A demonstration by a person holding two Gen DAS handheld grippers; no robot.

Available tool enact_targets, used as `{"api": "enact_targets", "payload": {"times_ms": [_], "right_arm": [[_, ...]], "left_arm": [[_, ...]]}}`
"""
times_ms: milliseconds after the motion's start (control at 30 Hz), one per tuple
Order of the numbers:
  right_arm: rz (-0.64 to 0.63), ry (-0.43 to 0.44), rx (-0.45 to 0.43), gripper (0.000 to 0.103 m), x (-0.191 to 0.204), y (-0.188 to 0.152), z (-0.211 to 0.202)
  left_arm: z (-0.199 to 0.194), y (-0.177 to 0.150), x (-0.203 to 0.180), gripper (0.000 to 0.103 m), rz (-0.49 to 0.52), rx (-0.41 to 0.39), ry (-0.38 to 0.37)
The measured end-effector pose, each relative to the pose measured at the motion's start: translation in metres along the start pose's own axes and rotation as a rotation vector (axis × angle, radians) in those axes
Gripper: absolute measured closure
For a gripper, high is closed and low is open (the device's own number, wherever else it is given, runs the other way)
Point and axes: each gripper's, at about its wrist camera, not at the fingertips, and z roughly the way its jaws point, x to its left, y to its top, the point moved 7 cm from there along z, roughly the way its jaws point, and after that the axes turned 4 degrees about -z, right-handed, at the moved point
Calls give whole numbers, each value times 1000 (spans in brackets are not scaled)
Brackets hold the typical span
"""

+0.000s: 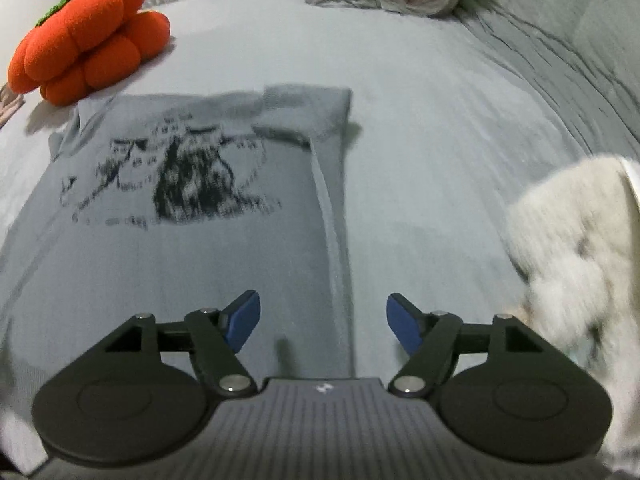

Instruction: Fold clothes

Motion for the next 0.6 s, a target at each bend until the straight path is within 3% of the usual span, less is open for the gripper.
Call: {"api": "enact_targets", "payload": {"times_ms": [167,500,600], "right_arm": [[-1,38,-44,28,19,32,25],[123,152,-147,27,62,101,85],[166,187,-181,27,74,123,102]], "left_arm": [[40,31,-21,1,-13,-62,-16],[127,91,-47,1,-192,-116,-5],[147,115,-60,1,-222,-136,-48]]}}
